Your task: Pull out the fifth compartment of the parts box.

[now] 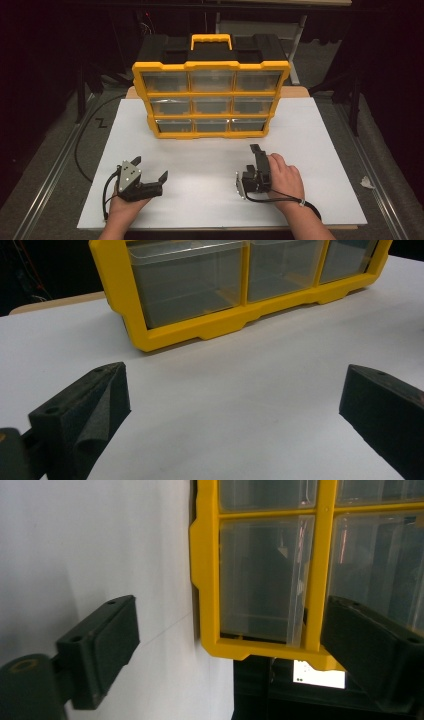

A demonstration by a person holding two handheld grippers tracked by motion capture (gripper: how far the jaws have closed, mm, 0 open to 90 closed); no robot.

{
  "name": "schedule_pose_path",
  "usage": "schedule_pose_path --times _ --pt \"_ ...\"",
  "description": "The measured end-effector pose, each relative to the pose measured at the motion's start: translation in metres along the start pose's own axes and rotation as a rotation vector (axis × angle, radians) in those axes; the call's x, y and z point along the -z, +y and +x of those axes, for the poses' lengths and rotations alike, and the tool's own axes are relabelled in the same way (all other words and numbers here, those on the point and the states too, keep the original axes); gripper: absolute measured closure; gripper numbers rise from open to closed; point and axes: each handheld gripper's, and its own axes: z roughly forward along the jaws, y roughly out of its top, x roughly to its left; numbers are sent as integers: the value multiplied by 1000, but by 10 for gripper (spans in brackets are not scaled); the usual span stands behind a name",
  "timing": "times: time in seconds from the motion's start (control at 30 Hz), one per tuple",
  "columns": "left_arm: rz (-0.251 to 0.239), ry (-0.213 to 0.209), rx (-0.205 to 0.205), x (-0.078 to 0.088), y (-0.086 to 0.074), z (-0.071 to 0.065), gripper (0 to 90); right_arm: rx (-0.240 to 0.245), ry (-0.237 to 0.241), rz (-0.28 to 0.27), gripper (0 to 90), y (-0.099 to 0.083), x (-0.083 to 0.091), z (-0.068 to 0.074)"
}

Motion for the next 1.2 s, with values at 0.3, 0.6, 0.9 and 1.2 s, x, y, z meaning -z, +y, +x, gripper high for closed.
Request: schedule_pose_path --times 0.3,0.6,0.9,1.2 --pt "-11 -5 2 -2 0 1 6 14 -61 -28 256 16 -1 -3" --pt "-15 -15 5 -2 0 0 6 10 -91 -42 345 31 -4 -9" --pt "-26 -32 1 -2 0 -1 6 -21 -129 -47 407 44 -11 -27" --pt "-27 -38 8 -3 0 0 6 -23 -163 -64 441 55 -17 -43"
